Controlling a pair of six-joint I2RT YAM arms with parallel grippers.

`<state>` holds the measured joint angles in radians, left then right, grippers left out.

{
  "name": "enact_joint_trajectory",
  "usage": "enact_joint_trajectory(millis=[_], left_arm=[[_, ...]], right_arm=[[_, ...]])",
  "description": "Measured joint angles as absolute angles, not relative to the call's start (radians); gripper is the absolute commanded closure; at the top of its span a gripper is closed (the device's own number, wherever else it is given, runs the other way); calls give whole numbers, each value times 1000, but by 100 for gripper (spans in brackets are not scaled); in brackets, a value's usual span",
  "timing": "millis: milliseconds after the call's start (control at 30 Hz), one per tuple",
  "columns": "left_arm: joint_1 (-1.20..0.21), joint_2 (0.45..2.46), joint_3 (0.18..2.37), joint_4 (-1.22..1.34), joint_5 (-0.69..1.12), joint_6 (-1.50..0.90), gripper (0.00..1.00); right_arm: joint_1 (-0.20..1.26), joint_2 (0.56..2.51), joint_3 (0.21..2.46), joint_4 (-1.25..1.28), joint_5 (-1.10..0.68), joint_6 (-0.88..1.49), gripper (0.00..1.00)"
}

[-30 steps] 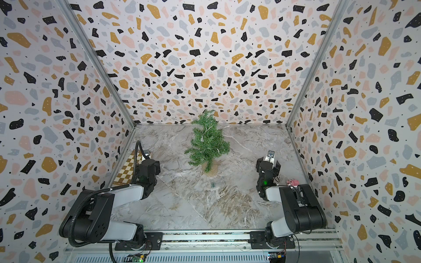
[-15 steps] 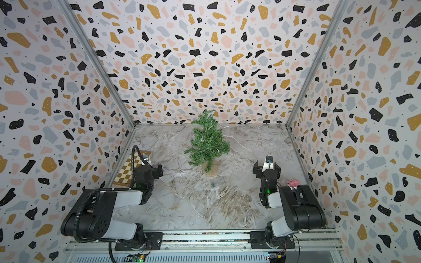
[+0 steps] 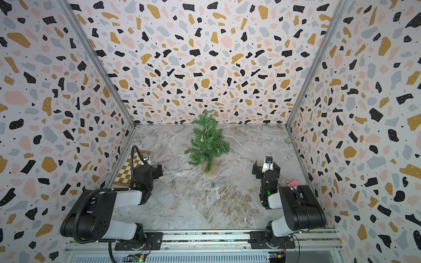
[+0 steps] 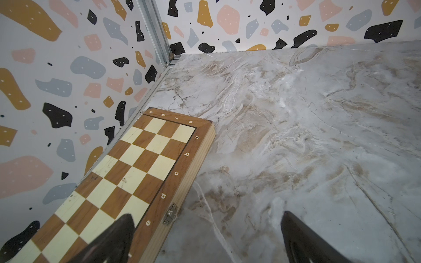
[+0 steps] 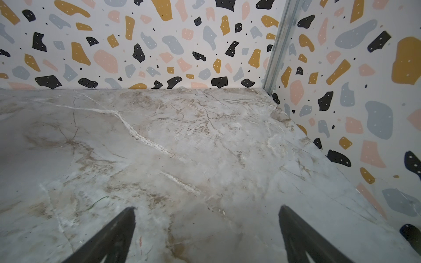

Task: Wrap string light around the christmas tree
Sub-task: Reset both arms

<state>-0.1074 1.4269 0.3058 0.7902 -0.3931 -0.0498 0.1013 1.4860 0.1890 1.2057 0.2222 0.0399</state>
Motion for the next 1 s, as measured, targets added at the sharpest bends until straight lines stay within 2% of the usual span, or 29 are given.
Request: enact_joint_trajectory(millis=[1000], left_arm=[[-107, 1427, 306, 790, -382, -56, 1]], right_arm=[[101, 1486, 189, 1206, 220, 39, 1]])
